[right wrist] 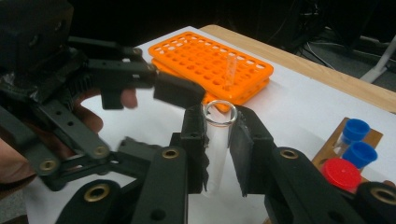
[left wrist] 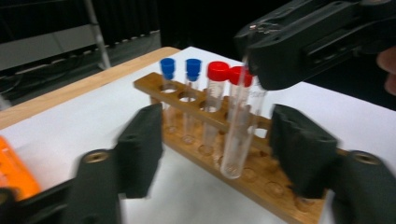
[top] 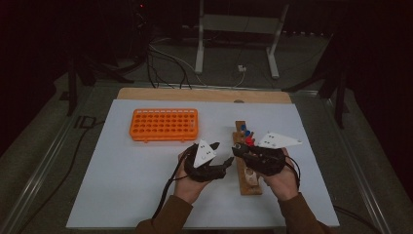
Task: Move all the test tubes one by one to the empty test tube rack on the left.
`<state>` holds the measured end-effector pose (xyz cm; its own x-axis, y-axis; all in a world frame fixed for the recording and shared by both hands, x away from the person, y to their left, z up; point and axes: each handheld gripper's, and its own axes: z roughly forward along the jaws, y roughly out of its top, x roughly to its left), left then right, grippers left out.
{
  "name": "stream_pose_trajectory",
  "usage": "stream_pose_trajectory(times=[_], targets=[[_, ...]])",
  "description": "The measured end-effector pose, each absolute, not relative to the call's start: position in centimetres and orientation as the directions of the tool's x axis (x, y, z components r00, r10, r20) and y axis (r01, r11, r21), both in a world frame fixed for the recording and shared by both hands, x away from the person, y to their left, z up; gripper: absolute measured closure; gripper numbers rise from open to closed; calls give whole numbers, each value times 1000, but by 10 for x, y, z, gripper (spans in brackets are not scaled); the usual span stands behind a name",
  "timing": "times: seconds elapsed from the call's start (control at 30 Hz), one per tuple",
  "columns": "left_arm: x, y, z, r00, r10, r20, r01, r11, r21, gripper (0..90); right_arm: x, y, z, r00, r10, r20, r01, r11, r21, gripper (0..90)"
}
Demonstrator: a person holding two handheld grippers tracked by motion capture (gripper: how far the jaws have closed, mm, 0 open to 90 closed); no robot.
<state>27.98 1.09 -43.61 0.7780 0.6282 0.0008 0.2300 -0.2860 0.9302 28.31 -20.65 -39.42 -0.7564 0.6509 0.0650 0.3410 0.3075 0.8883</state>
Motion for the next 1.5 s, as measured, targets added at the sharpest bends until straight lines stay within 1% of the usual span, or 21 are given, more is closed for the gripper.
stream_pose_trajectory(times=[0.1, 0.23, 0.4, 0.5, 0.63, 0.67, 0.73, 0.83, 0.97, 1.17, 1.23, 1.37, 1.5], targets=[[280, 9, -436, 794, 608, 2, 220, -292, 931, 502, 283, -205, -394, -759, 647, 67, 341, 308, 888, 760], [279, 5, -437, 809, 588, 4, 213, -298, 931, 606, 284, -202, -394, -763, 642, 71, 343, 308, 887, 760], [279, 4, -437, 817, 577, 1, 208, -296, 932, 704, 284, -200, -395, -766, 638, 74, 343, 308, 888, 760], [280, 4, -437, 821, 572, 0, 206, -296, 933, 744, 284, -200, -395, -767, 637, 77, 345, 308, 886, 761], [280, 4, -437, 819, 573, 12, 197, -301, 933, 759, 285, -201, -395, -768, 635, 84, 348, 304, 887, 756], [280, 4, -437, 818, 575, 11, 198, -300, 933, 760, 285, -201, -395, -768, 635, 83, 347, 303, 888, 737], [281, 5, -437, 816, 578, 10, 201, -299, 933, 761, 285, -202, -395, -770, 633, 87, 346, 299, 889, 661], [283, 7, -437, 807, 591, 5, 212, -298, 931, 761, 284, -204, -395, -769, 634, 82, 341, 298, 892, 524], [286, 12, -436, 793, 609, -4, 225, -287, 931, 762, 283, -208, -396, -761, 643, 82, 341, 290, 894, 384], [290, 20, -434, 776, 631, -10, 237, -276, 931, 762, 278, -210, -400, -735, 677, 39, 318, 293, 901, 167], [291, 23, -434, 770, 637, -11, 238, -272, 932, 762, 277, -212, -402, -728, 685, 28, 315, 298, 901, 135], [294, 31, -432, 757, 654, -15, 246, -263, 933, 762, 275, -216, -407, -711, 703, 19, 323, 303, 897, 29], [298, 38, -432, 744, 668, -15, 250, -258, 933, 762, 274, -222, -412, -692, 721, 22, 334, 294, 895, 0]])
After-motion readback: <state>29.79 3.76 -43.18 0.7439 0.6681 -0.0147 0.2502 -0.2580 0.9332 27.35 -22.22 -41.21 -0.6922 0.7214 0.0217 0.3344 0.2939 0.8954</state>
